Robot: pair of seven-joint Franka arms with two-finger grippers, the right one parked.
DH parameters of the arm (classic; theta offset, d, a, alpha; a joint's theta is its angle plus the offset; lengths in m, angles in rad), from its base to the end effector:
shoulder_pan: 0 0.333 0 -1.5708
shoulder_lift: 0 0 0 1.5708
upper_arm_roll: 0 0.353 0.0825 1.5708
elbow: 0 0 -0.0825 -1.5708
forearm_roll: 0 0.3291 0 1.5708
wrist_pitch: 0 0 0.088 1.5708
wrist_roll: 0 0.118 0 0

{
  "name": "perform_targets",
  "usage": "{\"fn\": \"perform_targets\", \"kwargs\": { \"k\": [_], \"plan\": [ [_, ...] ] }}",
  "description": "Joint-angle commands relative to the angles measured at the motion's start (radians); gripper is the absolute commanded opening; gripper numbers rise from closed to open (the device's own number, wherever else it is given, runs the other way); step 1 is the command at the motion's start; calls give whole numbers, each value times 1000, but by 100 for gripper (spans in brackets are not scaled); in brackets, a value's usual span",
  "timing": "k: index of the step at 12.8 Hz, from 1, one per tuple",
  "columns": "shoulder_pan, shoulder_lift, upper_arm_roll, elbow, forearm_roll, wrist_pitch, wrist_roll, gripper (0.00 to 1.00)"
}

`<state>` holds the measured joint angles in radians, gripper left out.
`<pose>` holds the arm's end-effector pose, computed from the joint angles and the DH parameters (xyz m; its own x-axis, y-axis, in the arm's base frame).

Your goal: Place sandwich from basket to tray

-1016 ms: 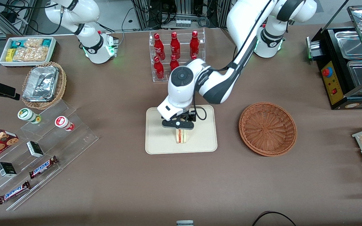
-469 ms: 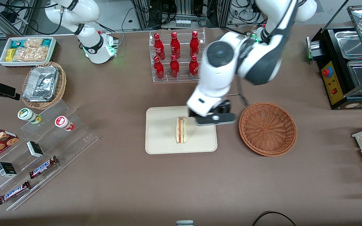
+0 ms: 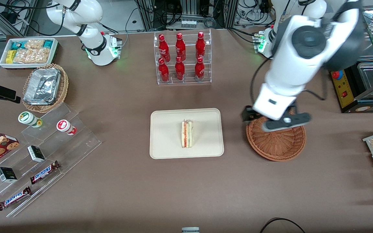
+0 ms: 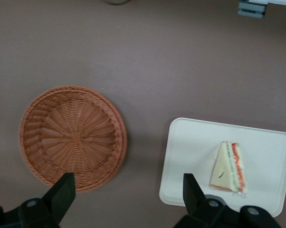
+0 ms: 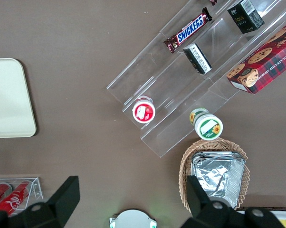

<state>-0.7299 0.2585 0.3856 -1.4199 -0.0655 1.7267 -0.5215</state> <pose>0.5465 -0.2374 0.5955 0.9828 0.1693 0.0734 0.1693 -0.9855 0.0064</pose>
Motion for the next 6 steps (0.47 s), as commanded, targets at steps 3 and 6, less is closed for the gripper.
{"fn": "perform_targets", "kwargs": {
  "k": [3,6],
  "plan": [
    [-16,-65,125,-27,-34,-47,125,100],
    [-16,-73,183,-27,-34,-64,176,100]
  ]
}}
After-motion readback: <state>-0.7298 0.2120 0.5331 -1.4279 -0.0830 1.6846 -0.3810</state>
